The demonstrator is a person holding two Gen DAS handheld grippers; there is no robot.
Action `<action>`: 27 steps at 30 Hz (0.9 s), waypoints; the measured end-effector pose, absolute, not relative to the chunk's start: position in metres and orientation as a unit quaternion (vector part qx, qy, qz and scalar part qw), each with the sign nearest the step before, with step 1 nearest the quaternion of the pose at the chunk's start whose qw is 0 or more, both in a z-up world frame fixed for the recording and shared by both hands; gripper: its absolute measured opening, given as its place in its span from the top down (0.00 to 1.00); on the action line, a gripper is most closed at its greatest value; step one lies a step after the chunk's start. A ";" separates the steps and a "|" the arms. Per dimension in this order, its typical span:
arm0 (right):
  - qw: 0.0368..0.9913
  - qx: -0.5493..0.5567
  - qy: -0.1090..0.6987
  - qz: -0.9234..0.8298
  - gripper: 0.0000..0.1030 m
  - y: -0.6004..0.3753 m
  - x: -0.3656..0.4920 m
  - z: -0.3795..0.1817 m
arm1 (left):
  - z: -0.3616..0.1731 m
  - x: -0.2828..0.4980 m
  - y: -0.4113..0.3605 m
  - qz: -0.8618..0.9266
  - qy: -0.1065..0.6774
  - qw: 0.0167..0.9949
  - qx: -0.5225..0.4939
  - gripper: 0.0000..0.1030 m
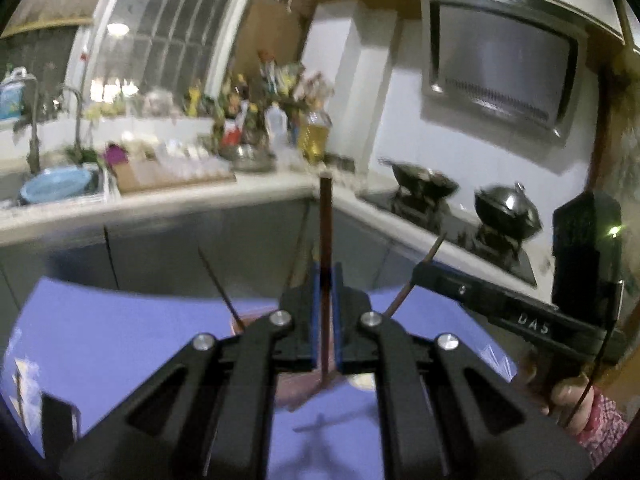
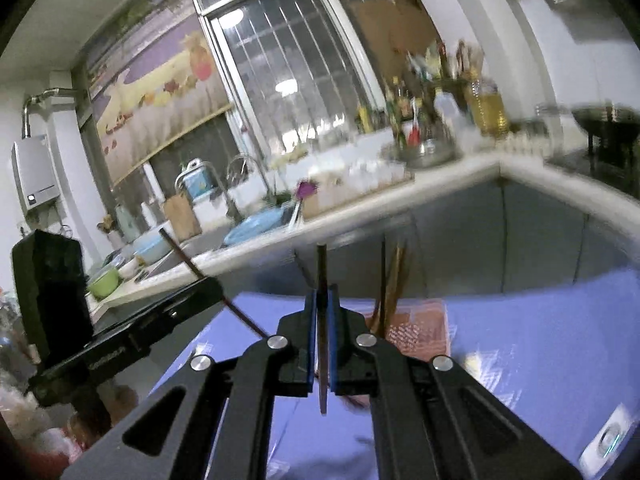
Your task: Organize utensils
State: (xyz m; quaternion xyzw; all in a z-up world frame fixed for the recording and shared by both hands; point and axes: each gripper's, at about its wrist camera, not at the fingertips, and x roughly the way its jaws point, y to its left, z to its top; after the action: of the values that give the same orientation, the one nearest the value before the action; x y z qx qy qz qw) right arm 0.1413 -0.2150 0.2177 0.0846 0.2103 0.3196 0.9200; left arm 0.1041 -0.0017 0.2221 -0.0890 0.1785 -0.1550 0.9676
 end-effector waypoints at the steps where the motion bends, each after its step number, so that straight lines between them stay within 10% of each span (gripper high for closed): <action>1: 0.922 0.082 0.207 0.318 0.95 -0.212 0.148 0.223 | 0.228 0.111 0.000 -0.149 0.175 0.969 -0.089 0.96; 17: 0.896 0.043 0.324 0.301 0.94 -0.170 0.241 0.144 | 0.154 0.212 -0.003 -0.109 0.306 0.944 -0.058 0.94; 27: 0.889 0.123 0.319 0.304 0.89 -0.202 0.203 0.135 | 0.128 0.165 0.007 -0.058 0.317 0.943 -0.083 0.67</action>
State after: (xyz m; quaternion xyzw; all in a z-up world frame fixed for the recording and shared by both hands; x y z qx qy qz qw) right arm 0.2026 -0.2021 0.1351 0.1230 0.3195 0.3035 0.8892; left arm 0.1654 0.0074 0.1281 -0.0831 0.3172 -0.0579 0.9429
